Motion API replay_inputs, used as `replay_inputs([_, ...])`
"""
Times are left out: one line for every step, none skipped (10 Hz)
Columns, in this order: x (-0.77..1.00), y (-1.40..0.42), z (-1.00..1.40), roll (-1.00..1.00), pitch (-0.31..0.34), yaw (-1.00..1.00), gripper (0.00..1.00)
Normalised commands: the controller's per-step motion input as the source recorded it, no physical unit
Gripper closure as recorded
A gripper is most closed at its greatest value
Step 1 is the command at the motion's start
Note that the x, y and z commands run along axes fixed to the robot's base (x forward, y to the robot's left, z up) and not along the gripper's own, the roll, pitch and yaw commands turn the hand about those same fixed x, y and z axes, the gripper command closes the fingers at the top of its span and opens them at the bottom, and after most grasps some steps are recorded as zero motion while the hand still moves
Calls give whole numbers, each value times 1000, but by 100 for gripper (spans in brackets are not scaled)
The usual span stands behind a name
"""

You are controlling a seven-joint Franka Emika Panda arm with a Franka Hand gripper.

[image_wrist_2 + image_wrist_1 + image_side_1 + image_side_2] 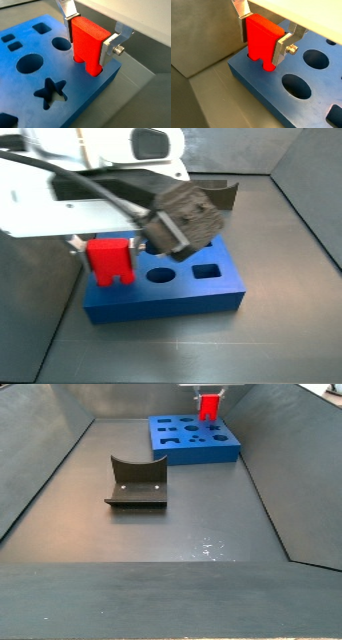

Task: Pick up the square-circle object. Move up. Move to above the board. Insert the square-circle object.
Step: Insert the square-circle object.

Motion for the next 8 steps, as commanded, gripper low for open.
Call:
replay_inputs([300,129,-1000,-23,-76,486,100])
replay_inputs([0,0,-460,-40,-223,280,100])
replay_inputs([0,0,-106,0,0,0,100])
replay_inputs([-29,-117,-777,166,-197,0,100])
replay_inputs([0,-94,-857,111,-169,0,100])
replay_inputs([0,0,0,-7,-27,0,100])
replay_inputs([0,-51,0,29,-3,6,100])
replay_inputs([0,0,0,0,0,0,100])
